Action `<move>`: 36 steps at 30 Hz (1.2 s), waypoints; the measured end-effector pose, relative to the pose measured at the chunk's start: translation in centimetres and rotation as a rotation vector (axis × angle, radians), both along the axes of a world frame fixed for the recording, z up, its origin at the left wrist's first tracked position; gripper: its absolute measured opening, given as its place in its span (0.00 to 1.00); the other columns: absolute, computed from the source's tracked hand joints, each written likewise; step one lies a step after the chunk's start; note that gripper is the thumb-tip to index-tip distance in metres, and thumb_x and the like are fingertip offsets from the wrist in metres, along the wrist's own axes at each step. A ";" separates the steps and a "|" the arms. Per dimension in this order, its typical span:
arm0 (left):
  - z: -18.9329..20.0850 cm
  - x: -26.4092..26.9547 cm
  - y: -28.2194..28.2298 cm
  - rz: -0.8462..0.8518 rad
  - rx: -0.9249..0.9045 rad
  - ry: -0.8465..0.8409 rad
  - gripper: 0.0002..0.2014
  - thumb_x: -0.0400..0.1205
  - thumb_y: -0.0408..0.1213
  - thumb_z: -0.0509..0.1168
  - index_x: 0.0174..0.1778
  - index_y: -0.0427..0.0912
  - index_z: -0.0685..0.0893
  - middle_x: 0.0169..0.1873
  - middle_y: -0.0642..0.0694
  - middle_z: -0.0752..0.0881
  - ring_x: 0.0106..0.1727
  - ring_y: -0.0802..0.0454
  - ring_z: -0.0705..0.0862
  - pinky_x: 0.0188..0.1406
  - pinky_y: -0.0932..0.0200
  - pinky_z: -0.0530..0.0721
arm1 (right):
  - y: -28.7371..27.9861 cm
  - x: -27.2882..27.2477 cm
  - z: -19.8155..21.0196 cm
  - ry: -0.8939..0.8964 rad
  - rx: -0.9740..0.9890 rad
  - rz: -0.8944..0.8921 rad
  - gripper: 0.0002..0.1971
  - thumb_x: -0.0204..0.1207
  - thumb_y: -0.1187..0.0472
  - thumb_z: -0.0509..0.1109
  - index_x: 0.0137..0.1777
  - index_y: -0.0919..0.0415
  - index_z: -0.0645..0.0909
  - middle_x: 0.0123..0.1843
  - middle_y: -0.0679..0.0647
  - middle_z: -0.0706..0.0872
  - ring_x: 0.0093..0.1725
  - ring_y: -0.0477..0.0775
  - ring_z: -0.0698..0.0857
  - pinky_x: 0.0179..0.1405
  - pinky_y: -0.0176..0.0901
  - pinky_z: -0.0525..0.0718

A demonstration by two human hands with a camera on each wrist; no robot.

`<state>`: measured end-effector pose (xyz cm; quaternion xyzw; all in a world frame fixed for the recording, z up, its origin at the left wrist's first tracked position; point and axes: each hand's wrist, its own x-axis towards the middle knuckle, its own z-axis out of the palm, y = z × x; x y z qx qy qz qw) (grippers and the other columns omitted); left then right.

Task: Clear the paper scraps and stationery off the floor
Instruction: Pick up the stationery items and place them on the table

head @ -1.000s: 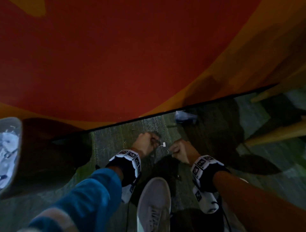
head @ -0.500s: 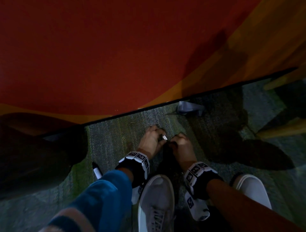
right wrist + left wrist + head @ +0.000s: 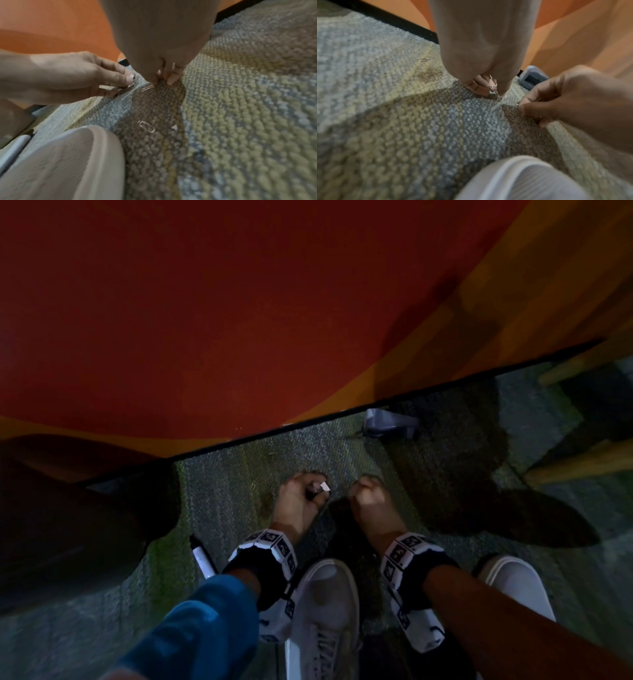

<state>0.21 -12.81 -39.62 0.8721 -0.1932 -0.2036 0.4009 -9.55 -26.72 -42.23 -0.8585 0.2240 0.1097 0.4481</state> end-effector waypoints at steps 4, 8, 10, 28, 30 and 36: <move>-0.2 -0.3 -0.3 0.150 -0.040 0.110 0.13 0.73 0.22 0.75 0.51 0.38 0.91 0.39 0.44 0.86 0.36 0.64 0.82 0.46 0.69 0.80 | -0.4 0.9 1.1 -0.099 -0.173 -0.046 0.07 0.75 0.69 0.65 0.43 0.70 0.83 0.44 0.68 0.84 0.47 0.67 0.84 0.50 0.50 0.73; 0.1 -0.7 -0.4 0.207 -0.120 0.187 0.12 0.73 0.16 0.72 0.51 0.29 0.89 0.35 0.43 0.81 0.31 0.72 0.79 0.41 0.77 0.77 | -2.9 0.4 1.1 -0.099 -0.010 -0.051 0.08 0.71 0.51 0.66 0.39 0.54 0.83 0.38 0.51 0.85 0.39 0.47 0.83 0.42 0.32 0.74; 0.0 -1.1 -0.4 0.222 -0.142 0.194 0.12 0.73 0.14 0.71 0.51 0.27 0.88 0.36 0.41 0.82 0.31 0.73 0.79 0.41 0.78 0.77 | -3.1 -0.4 0.9 -0.081 -0.020 0.021 0.06 0.71 0.50 0.66 0.40 0.49 0.82 0.39 0.48 0.85 0.41 0.48 0.84 0.45 0.35 0.78; -0.5 -1.7 1.7 0.259 -0.147 0.289 0.14 0.72 0.26 0.79 0.46 0.49 0.92 0.31 0.51 0.88 0.35 0.57 0.86 0.47 0.61 0.85 | 1.0 -0.5 1.6 -0.034 -0.246 0.161 0.11 0.81 0.60 0.65 0.51 0.69 0.82 0.55 0.67 0.82 0.59 0.66 0.79 0.60 0.53 0.76; -0.2 -1.2 1.9 0.292 -0.175 0.336 0.14 0.72 0.25 0.77 0.44 0.50 0.91 0.32 0.48 0.88 0.36 0.51 0.86 0.46 0.55 0.87 | 1.2 -0.3 1.8 0.006 -0.239 0.153 0.14 0.80 0.58 0.65 0.50 0.72 0.81 0.52 0.70 0.82 0.55 0.69 0.81 0.58 0.54 0.78; 3.5 1.2 1.8 0.356 -0.281 0.460 0.15 0.76 0.09 0.65 0.54 0.26 0.87 0.29 0.47 0.87 0.23 0.60 0.80 0.23 0.66 0.80 | -1.8 0.8 5.5 0.020 -0.049 -0.034 0.09 0.78 0.63 0.69 0.41 0.70 0.83 0.42 0.66 0.86 0.47 0.63 0.86 0.45 0.45 0.77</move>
